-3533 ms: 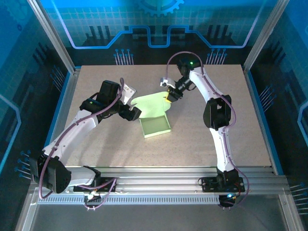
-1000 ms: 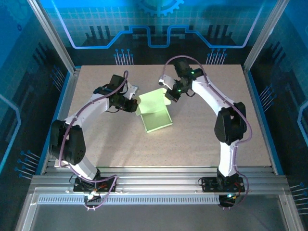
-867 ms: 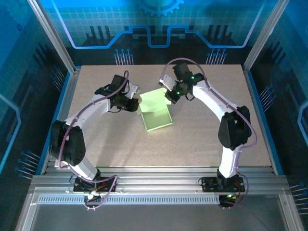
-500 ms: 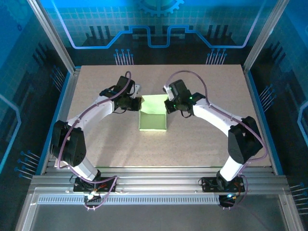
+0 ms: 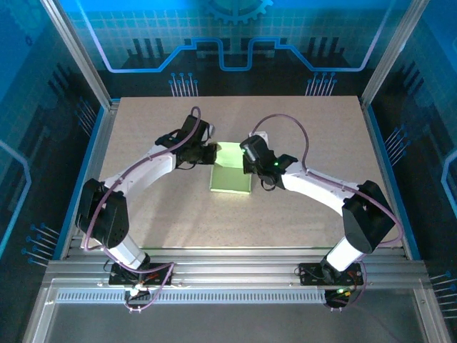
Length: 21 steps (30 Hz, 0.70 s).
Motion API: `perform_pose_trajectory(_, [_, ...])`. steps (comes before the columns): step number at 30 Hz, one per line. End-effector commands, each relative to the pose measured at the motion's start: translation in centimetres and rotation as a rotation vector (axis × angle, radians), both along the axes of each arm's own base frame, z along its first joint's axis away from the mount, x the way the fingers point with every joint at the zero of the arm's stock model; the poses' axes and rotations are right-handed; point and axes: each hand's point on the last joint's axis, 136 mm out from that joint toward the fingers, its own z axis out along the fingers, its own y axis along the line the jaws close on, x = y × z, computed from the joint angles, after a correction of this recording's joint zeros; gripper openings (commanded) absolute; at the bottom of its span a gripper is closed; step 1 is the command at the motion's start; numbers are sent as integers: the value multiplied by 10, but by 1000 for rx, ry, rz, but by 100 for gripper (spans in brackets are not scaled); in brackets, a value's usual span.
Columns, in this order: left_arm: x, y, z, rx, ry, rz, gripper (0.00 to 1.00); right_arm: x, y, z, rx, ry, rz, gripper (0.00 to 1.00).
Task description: Fold the paper box
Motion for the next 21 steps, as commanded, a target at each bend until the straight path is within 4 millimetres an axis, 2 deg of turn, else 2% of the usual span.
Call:
perform_pose_trajectory(1, [-2, -20, 15, -101, -43, -14, 0, 0, 1, 8, 16, -18, -91, 0])
perform_pose_trajectory(8, [-10, -26, 8, -168, -22, 21, 0, -3, -1, -3, 73, -32, -216, 0])
perform_pose_trajectory(13, [-10, -28, 6, -174, -35, 30, 0, -5, 1, -9, 89, -64, -232, 0])
perform_pose_trajectory(21, [-16, -31, 4, -165, -106, 21, 0, -13, 4, -16, 123, -174, -163, 0])
